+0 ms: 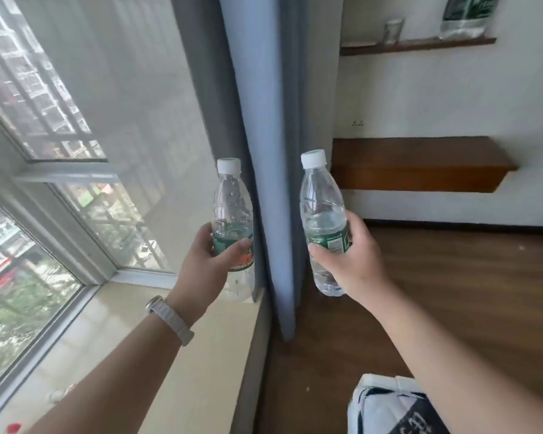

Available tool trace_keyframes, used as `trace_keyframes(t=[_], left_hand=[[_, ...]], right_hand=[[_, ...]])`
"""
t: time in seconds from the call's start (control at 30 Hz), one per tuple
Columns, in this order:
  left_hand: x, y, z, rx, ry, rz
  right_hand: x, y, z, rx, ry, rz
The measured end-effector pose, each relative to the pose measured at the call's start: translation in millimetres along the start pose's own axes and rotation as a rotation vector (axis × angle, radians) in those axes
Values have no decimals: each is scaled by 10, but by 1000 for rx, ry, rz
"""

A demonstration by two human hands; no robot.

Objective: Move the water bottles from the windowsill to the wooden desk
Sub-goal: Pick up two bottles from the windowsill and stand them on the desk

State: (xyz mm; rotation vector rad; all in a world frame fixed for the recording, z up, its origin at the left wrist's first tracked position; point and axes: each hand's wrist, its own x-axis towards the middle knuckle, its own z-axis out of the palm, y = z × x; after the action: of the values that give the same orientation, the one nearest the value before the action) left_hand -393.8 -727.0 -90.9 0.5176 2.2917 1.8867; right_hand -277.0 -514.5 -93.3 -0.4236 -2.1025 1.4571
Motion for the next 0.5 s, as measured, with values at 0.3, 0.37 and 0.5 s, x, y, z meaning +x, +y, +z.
trace_keyframes(t=[0.3, 0.37, 0.5], left_hand=[[704, -73, 845, -116, -216, -8], [932, -99, 994, -139, -273, -13], [1522, -103, 1306, -193, -331, 10]], right_hand=[[410, 378, -481, -62, 184, 110], [554, 468, -518, -82, 215, 135], [908, 639, -558, -118, 285, 174]])
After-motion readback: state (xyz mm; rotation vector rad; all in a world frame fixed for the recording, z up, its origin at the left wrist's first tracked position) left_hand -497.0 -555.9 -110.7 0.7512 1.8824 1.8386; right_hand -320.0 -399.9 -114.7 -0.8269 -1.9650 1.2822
